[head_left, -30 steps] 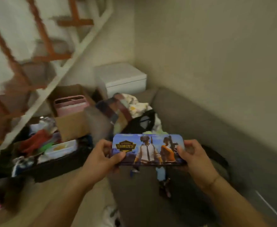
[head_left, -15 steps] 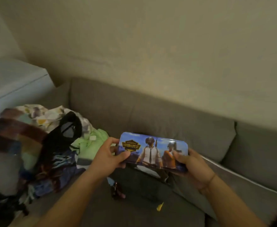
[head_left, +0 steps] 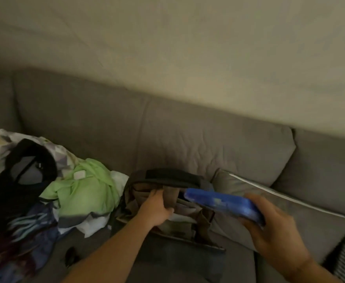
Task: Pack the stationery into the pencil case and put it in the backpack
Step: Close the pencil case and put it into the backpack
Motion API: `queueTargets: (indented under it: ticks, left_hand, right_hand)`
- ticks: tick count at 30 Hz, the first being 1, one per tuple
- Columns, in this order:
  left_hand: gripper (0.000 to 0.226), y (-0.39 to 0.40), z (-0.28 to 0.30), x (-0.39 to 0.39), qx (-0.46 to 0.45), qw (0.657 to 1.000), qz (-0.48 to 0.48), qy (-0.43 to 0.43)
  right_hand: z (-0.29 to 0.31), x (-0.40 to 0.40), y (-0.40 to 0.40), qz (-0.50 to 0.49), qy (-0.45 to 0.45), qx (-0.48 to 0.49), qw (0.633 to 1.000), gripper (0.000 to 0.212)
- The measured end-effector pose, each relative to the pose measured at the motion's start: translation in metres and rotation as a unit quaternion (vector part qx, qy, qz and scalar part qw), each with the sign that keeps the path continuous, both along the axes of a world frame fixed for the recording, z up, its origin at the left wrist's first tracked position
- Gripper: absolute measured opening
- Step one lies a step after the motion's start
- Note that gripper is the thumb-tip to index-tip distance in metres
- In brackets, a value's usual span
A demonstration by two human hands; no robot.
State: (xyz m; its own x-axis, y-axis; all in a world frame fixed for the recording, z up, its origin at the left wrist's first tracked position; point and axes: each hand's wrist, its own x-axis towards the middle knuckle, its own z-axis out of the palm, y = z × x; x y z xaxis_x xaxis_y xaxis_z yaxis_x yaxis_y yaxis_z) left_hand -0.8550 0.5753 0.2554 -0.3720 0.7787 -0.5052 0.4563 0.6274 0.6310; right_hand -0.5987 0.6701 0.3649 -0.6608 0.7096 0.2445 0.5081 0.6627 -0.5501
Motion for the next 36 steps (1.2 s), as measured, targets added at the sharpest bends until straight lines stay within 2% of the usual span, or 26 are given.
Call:
queueTargets:
  ticks: [2,4,6,9,12,14,17,19,20,22,23,25,27,30,33,36]
  left_hand:
    - [0.059,0.016,-0.014,-0.002,0.020,0.999,0.034,-0.005]
    - [0.040,0.023,-0.026,-0.007,0.022,0.997,0.070,-0.028]
    - [0.025,0.027,-0.036,-0.011,-0.002,0.998,0.043,-0.051]
    - [0.018,0.027,-0.050,-0.020,-0.050,0.997,-0.002,-0.064]
    - [0.011,0.027,-0.060,-0.031,-0.062,0.994,-0.003,-0.085]
    - [0.013,0.026,-0.063,-0.034,-0.046,0.994,-0.003,-0.099]
    - [0.036,0.020,-0.066,-0.031,0.009,0.994,0.025,-0.102]
    - [0.052,0.011,-0.062,-0.021,0.046,0.997,0.053,-0.044]
    - [0.055,0.007,-0.060,-0.015,0.063,0.996,0.061,0.021]
    - [0.050,-0.002,-0.059,-0.006,0.066,0.982,0.035,0.171]
    - [0.044,-0.007,-0.058,-0.003,0.044,0.976,0.014,0.212]
    - [0.035,-0.011,-0.061,-0.002,-0.050,0.985,0.009,0.162]
    - [0.049,-0.010,-0.070,-0.004,-0.123,0.991,0.043,0.025]
    - [0.060,0.001,-0.080,-0.004,-0.072,0.986,0.112,-0.096]
    - [0.031,0.008,-0.085,-0.003,-0.025,0.970,0.178,-0.166]
    - [0.015,0.006,-0.089,-0.003,-0.030,0.975,0.169,-0.144]
  right_hand:
    - [-0.010,-0.007,0.003,0.021,-0.020,0.031,0.999,0.063]
    - [-0.018,-0.014,0.007,0.024,-0.034,0.036,0.998,0.063]
    - [-0.023,-0.019,0.010,0.022,-0.047,0.032,0.998,0.060]
    - [-0.030,-0.026,0.014,0.017,-0.059,0.023,0.998,0.054]
    - [-0.034,-0.032,0.018,0.009,-0.058,0.021,0.998,0.050]
    - [-0.035,-0.034,0.022,0.003,-0.047,0.026,0.999,0.051]
    - [-0.038,-0.036,0.025,-0.006,-0.048,0.037,0.998,0.062]
    - [-0.040,-0.038,0.027,-0.012,-0.046,0.038,0.998,0.060]
    - [-0.040,-0.038,0.028,-0.016,-0.041,0.035,0.998,0.055]
    - [-0.040,-0.040,0.030,-0.018,-0.033,0.033,0.999,0.046]
    - [-0.039,-0.041,0.031,-0.016,-0.032,0.038,0.999,0.043]
    - [-0.036,-0.043,0.033,-0.014,-0.034,0.047,0.998,0.042]
    - [-0.033,-0.044,0.034,-0.008,-0.042,0.047,0.998,0.049]
    - [-0.030,-0.046,0.036,-0.002,-0.053,0.045,0.998,0.049]
    - [-0.030,-0.048,0.039,0.006,-0.067,0.041,0.997,0.051]
    - [-0.028,-0.052,0.042,0.004,-0.059,0.043,0.997,0.047]
